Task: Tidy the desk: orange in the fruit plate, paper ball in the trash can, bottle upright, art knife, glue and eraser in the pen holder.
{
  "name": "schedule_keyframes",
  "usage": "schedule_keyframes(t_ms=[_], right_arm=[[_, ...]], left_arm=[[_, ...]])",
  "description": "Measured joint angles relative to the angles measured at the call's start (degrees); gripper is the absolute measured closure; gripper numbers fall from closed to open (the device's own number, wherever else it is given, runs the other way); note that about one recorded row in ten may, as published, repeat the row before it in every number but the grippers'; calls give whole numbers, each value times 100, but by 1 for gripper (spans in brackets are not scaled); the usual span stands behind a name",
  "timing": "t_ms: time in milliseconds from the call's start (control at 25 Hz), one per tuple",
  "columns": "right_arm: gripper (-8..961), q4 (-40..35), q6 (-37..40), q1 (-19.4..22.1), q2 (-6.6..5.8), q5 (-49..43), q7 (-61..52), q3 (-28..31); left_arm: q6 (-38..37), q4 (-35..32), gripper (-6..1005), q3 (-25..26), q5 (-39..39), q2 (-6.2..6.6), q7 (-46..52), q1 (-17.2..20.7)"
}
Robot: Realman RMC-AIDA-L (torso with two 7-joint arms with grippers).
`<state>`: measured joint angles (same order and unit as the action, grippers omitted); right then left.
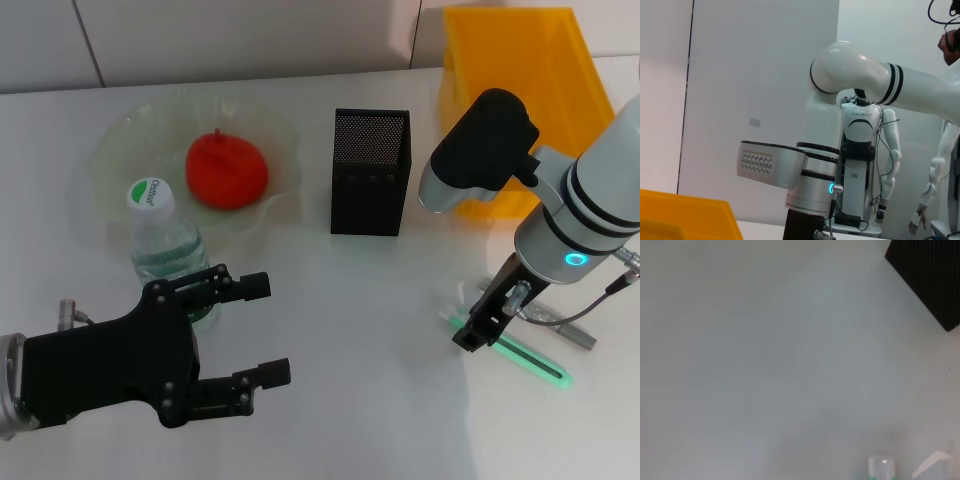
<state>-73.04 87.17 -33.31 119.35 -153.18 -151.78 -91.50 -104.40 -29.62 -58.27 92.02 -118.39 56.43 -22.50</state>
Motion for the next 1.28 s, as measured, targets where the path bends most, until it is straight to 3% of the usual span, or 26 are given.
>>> schedule_keyframes(t_ms=[400,600,760,920,1040,1120,1280], right_arm=[[564,29,-8,0,0,34,26,20],[755,40,30,-13,-6,56,111,58],[785,-226,66,51,-8,254,129,182],[792,-971,327,254,-16,973,463,816],[792,-1626,508,440,-20,1939,944,1694],[792,-1755,494,497,-20,2135,1087,1889],[792,-2099,-194,829,2,2891,1827,2402]], left_arm=[[0,0,198,0,0,0,-8,22],[3,0,198,0,0,0,-20,21],[5,1,198,0,0,0,-20,27],[-5,0,198,0,0,9,-5,32],[-38,0,198,0,0,9,-3,34],[-43,0,198,0,0,5,-3,38],[-45,0,199,0,-1,1,-17,44]])
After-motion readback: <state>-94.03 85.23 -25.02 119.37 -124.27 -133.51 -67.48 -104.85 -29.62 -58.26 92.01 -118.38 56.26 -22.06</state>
